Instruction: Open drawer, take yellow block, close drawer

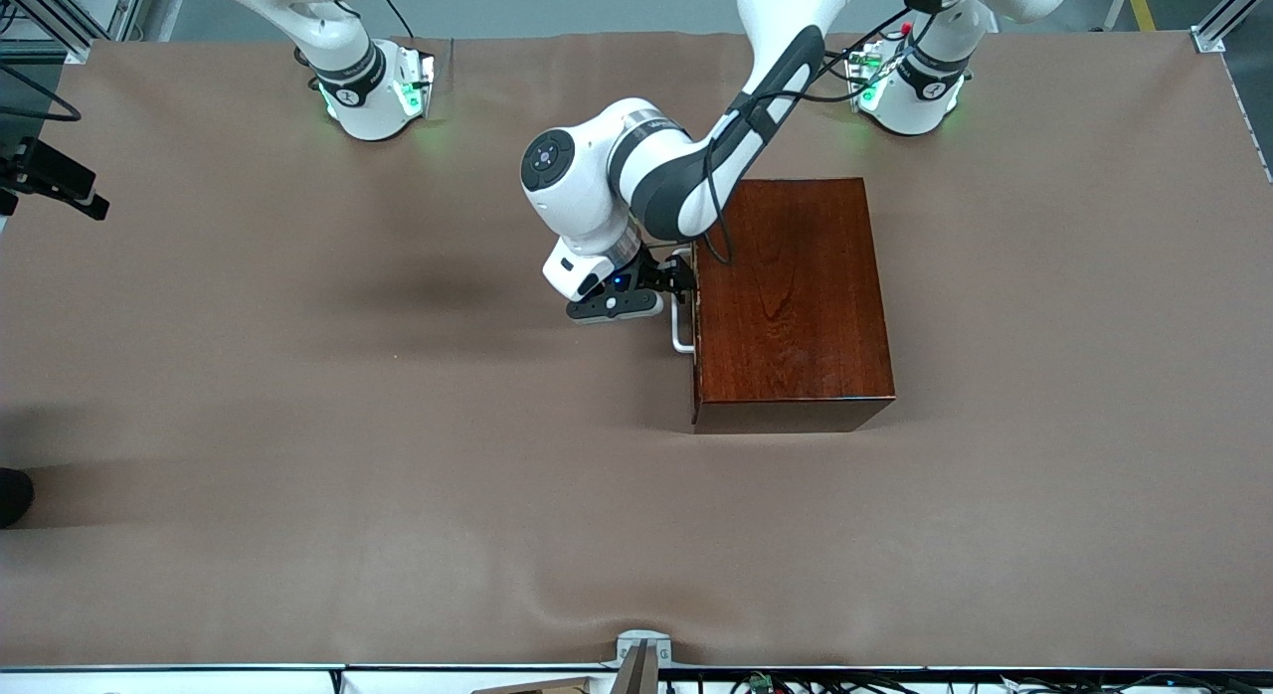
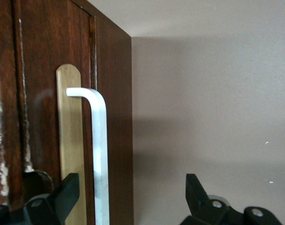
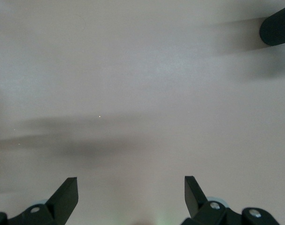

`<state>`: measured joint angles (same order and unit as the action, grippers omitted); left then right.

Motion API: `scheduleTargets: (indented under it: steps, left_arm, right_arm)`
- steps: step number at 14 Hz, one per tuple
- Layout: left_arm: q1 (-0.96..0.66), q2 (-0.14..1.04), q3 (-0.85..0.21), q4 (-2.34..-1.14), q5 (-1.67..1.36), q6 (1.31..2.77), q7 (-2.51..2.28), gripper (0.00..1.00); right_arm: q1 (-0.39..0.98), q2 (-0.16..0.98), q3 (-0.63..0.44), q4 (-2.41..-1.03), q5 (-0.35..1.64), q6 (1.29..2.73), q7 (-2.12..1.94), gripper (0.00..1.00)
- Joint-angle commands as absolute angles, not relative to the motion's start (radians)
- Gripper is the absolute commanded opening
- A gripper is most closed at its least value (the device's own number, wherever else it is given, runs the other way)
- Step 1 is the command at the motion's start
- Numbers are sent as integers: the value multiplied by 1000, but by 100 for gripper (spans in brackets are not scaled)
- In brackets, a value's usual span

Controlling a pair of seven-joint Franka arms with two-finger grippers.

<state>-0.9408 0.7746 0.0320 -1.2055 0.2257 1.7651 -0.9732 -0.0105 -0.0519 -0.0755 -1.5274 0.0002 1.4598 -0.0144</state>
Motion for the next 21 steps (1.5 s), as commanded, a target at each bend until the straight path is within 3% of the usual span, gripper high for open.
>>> scheduleTargets:
  steps: [1, 21]
  left_arm:
    - [-953, 804, 44, -1167, 255, 1758, -1003, 100]
    - [-956, 856, 41, -1166, 252, 1856, -1077, 100]
  right_arm:
    - [-41, -48, -58, -1516, 21, 1451, -21, 100]
    - [-43, -48, -58, -1516, 20, 1453, -20, 100]
